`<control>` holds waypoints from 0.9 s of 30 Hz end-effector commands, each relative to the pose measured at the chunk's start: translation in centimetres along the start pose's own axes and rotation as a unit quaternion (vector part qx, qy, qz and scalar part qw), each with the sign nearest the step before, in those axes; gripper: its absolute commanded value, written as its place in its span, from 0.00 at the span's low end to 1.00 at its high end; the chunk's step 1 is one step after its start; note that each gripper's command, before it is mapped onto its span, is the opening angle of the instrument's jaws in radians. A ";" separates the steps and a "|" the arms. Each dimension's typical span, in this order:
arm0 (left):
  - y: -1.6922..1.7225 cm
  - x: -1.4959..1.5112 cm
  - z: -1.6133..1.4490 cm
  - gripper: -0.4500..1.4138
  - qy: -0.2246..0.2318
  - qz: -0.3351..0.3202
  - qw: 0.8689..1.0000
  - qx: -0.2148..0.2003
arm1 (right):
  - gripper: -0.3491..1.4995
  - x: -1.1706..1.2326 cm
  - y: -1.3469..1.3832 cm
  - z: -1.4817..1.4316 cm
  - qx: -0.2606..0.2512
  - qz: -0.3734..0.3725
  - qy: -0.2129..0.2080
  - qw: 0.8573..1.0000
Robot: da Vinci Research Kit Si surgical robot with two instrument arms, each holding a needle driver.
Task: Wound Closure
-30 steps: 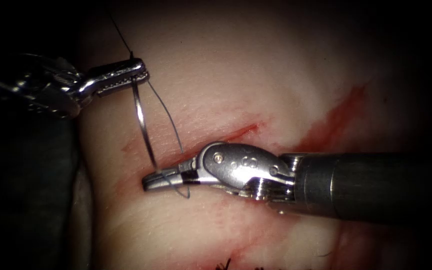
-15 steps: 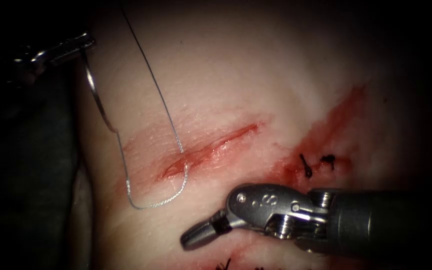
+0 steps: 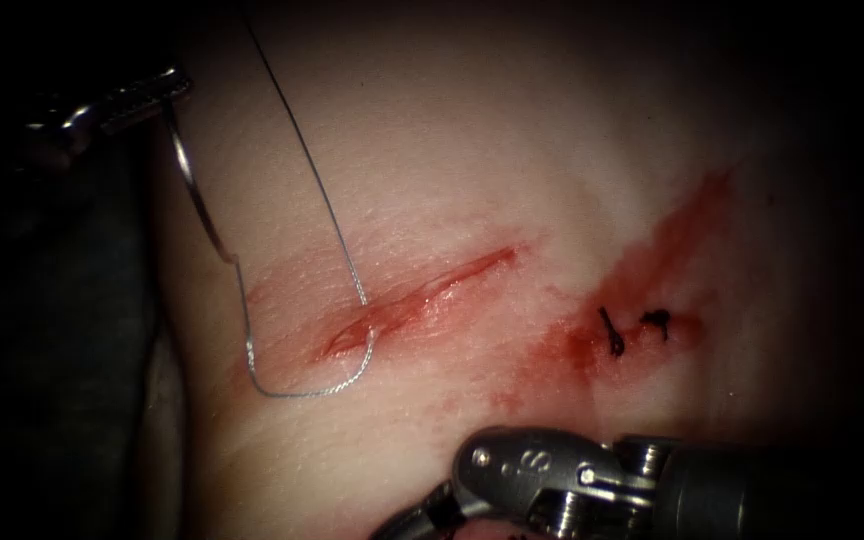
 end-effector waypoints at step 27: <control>0.44 -0.53 0.38 0.00 -0.087 -0.055 0.994 -0.035 | 0.69 0.05 0.40 -0.29 -0.191 -0.179 -0.085 0.961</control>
